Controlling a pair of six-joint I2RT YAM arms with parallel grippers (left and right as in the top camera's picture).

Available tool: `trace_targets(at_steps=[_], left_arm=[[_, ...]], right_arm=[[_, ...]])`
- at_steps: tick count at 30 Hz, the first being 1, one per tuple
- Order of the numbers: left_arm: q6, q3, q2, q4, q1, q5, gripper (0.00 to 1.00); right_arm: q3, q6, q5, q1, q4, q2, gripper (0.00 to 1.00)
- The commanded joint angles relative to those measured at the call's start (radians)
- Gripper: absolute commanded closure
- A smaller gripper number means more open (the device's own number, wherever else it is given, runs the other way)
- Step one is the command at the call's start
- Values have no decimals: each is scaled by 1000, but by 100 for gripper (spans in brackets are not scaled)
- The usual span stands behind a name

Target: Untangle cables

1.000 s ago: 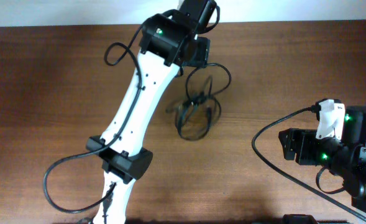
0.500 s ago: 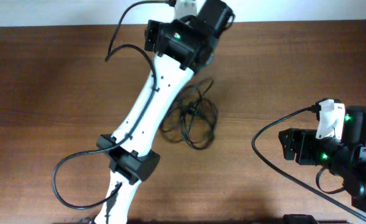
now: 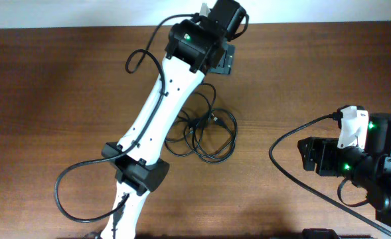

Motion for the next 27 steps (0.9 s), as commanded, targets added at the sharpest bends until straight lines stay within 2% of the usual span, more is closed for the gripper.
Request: trace_targets(at_steps=[1,4,8,12,20,27], left_arm=[[35,2,3,-13,13,183,1],[50,0,4,-87,13,186,1],[283,-68,17,-161,13,294,1],[458,-145,18,-156,16,283,1],[537,-202,18,-171,70,283,1],[552,-314,18,-137,112,290,1]], right_arm=[[16,-8,-3,5,-2,-7,18],[16,-8,-3,5,-8,-7,18],[16,-8,-2,5,-8,-7,18],[16,-8,-2,5,-11,-7,18],[16,-8,-2,5,-14,-7,18],[16,-11,-2,5,-14,-7,18]])
